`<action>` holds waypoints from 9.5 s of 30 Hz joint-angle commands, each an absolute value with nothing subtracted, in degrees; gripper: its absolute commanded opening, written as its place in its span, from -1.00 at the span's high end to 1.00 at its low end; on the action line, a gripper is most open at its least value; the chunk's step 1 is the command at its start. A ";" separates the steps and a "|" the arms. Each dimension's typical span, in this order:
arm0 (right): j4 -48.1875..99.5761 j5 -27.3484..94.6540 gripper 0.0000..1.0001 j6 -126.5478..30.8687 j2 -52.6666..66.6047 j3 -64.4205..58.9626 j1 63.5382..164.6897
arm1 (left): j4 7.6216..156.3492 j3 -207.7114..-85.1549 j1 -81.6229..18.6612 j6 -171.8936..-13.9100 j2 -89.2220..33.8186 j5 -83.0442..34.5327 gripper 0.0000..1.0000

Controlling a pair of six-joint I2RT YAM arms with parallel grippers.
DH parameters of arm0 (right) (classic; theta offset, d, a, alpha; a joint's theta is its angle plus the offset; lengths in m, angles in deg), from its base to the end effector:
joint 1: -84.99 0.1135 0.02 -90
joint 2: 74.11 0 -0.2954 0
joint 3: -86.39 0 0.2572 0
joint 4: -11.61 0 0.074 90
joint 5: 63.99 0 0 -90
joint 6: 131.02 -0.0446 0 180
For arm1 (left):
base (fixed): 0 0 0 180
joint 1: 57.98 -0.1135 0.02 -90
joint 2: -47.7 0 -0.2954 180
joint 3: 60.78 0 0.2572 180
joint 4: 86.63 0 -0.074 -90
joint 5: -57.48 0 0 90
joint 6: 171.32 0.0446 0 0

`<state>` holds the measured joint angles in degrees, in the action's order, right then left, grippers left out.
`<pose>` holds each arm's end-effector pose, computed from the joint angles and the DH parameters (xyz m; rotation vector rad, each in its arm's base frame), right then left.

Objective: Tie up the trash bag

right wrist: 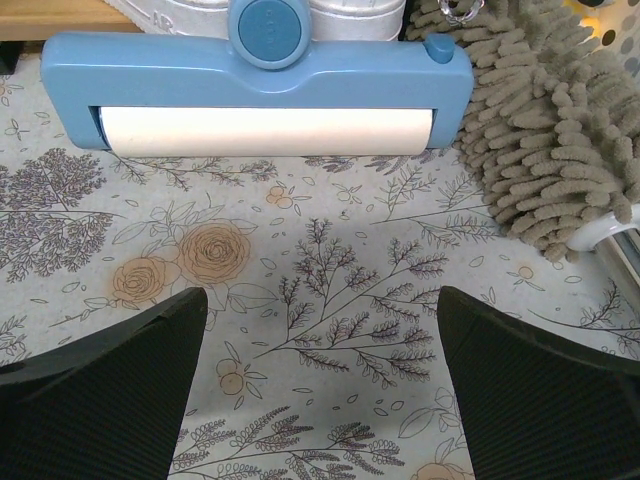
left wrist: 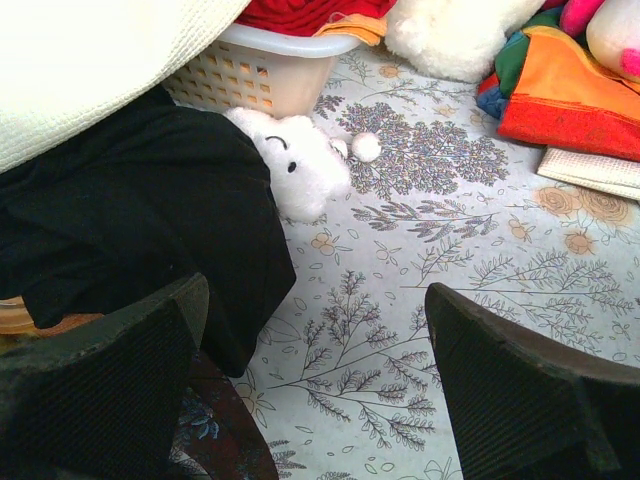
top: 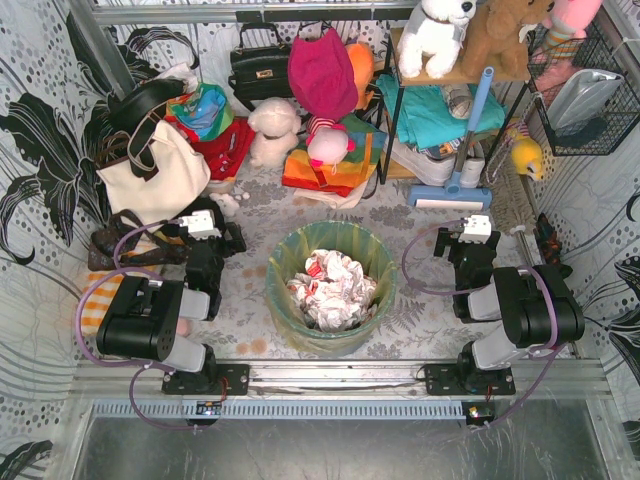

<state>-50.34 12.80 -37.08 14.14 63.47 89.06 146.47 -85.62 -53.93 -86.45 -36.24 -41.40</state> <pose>0.2357 0.0066 0.1681 0.0633 1.6302 -0.1861 0.2382 -0.0100 0.1742 -0.1325 1.6690 0.0089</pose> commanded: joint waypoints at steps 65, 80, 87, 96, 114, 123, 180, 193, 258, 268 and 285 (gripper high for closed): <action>21.93 13.32 -0.93 -51.42 -24.45 34.38 87.80 | 79.34 -119.09 -53.28 -102.14 -11.92 -50.79 -0.95; 66.54 40.06 -0.70 -69.16 -25.57 -1.05 87.80 | 40.24 -143.84 -51.98 -109.27 -6.66 -31.34 -0.97; 78.25 54.31 -0.56 -66.36 -20.54 -10.13 87.81 | 27.12 -149.66 -43.07 -116.30 -5.71 -32.00 -0.87; 83.78 60.49 -0.49 -60.65 -16.46 -12.13 88.08 | 18.27 -152.57 -13.22 -130.26 -10.68 -47.67 -0.86; 87.49 39.28 -0.45 -63.26 -4.40 -21.54 115.82 | 13.20 -151.07 -9.82 -132.04 -5.33 -39.43 -0.73; 87.93 38.49 -0.34 -64.18 -2.60 -19.62 120.46 | 11.92 -149.64 -9.82 -131.94 -3.67 -36.57 -0.34; 70.64 24.24 1.00 -72.40 3.75 -14.49 121.73 | 26.69 -164.19 -28.72 -108.55 -30.40 -34.30 0.95; 71.33 23.66 0.92 -71.77 6.16 -15.91 121.73 | 26.15 -160.19 -29.25 -109.33 -28.48 -29.88 0.37; 74.29 14.07 -0.26 -69.18 -17.33 2.93 110.93 | 83.29 -93.56 -35.21 -123.59 -11.47 -22.76 -0.20; 70.51 19.07 -0.28 -71.97 -17.54 9.57 111.00 | 81.39 -95.81 -35.35 -121.83 -17.70 -23.90 0.15; 40.77 37.06 -0.18 -84.12 -16.04 36.73 110.48 | 75.30 -99.48 -35.37 -120.99 -12.28 -23.47 1.00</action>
<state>52.65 31.05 -79.66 -17.34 32.24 111.01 75.85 -98.03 -34.95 -121.92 -12.57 -23.81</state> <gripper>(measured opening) 0.600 0.010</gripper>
